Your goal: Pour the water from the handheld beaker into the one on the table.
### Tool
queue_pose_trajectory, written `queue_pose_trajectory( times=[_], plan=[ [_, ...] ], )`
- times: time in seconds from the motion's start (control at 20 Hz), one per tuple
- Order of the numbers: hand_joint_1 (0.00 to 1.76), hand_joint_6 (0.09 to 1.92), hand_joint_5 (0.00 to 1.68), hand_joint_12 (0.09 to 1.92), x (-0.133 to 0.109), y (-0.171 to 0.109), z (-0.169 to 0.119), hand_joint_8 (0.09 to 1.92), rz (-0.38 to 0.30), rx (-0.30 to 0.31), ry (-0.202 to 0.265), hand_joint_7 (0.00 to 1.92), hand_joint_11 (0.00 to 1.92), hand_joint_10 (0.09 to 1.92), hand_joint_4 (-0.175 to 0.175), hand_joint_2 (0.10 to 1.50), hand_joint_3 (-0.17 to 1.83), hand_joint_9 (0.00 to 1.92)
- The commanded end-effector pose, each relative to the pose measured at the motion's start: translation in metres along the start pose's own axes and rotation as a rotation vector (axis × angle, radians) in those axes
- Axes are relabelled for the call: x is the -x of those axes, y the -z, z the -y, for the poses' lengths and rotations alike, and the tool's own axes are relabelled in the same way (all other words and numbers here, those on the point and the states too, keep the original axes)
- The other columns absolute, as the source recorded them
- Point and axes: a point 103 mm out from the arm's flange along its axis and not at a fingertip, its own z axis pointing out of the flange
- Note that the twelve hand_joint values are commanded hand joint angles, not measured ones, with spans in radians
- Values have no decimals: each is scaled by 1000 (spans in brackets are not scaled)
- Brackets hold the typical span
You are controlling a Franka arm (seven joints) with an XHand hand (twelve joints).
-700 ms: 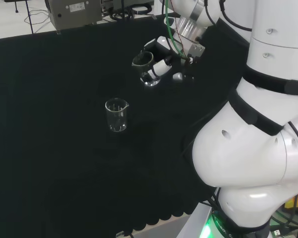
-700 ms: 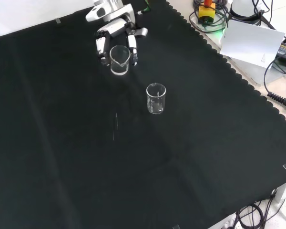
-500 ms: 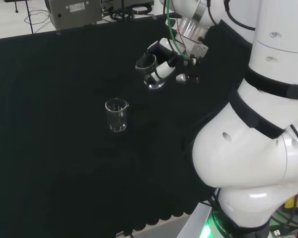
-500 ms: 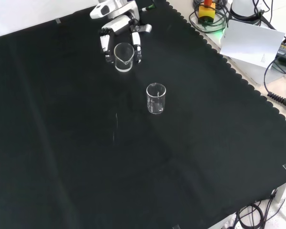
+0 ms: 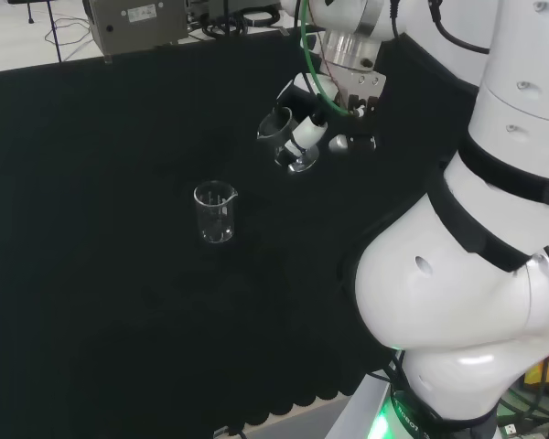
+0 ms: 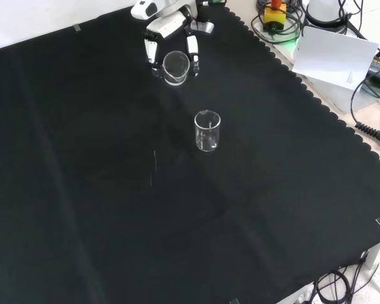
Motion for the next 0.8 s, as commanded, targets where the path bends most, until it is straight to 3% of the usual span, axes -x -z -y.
queue_pose_trajectory(
  times=[0.05, 0.4, 0.8],
  plan=[
    [1303, 886, 1165, 759, -29, -5, 15, 869, 103, -81, -2, 1225, 1201, 742, -175, 619, 792, 1592],
    [1303, 900, 1162, 785, -51, -13, 13, 886, 176, -133, 8, 1222, 1193, 779, -175, 610, 814, 1584],
    [1303, 905, 1162, 792, -64, -19, 10, 892, 260, -195, -27, 1221, 1192, 789, -175, 607, 821, 1585]
  ],
)
